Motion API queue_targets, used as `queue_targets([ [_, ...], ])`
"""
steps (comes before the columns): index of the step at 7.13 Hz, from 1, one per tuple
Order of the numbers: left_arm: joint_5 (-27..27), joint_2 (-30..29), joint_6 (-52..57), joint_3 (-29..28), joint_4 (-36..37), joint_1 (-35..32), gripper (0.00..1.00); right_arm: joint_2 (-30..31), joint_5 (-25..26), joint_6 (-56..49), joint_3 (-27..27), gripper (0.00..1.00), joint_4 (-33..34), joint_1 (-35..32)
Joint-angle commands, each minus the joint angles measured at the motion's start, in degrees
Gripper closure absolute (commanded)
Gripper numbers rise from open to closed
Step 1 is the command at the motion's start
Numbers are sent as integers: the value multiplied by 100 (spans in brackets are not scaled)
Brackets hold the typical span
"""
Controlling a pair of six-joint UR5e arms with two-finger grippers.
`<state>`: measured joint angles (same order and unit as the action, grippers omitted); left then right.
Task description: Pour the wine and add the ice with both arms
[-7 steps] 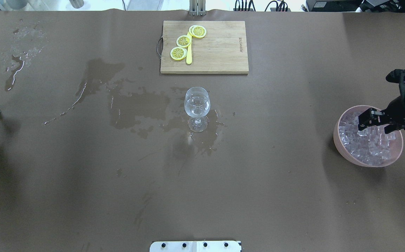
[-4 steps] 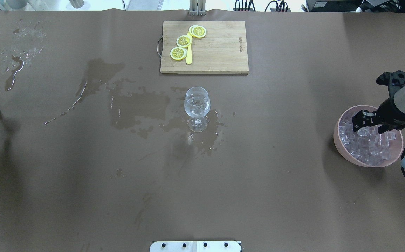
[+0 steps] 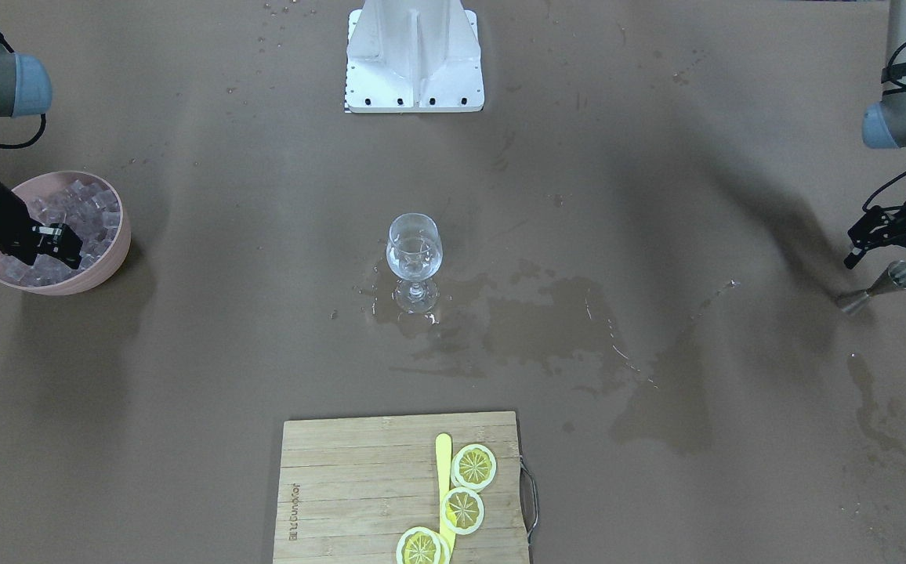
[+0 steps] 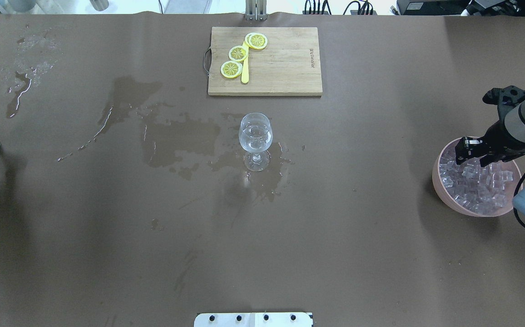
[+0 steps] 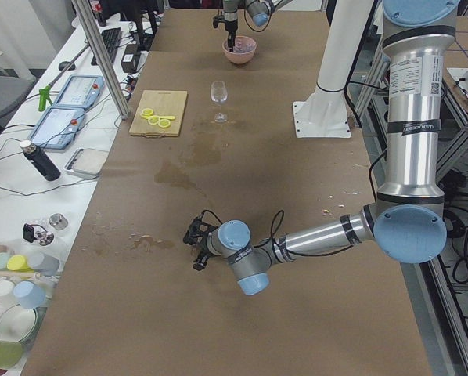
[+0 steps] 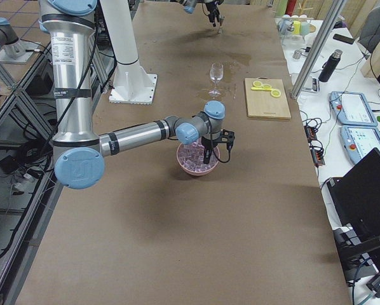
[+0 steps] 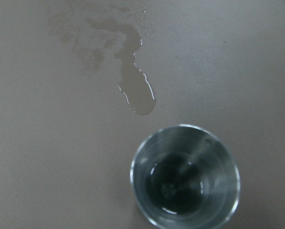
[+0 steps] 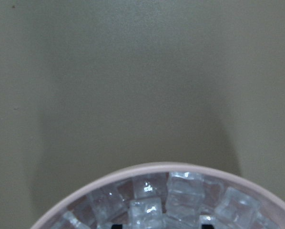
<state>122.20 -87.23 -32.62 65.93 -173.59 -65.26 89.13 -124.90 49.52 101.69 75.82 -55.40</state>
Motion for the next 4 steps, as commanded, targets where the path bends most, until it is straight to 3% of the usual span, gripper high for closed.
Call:
queue_targets([
  [1, -213, -4, -192, -203, -482, 127, 2, 17, 10, -4, 0, 41, 3, -23],
  [4, -443, 4, -367, -343, -798, 250, 2, 52, 1, 66, 52, 35, 3, -41],
])
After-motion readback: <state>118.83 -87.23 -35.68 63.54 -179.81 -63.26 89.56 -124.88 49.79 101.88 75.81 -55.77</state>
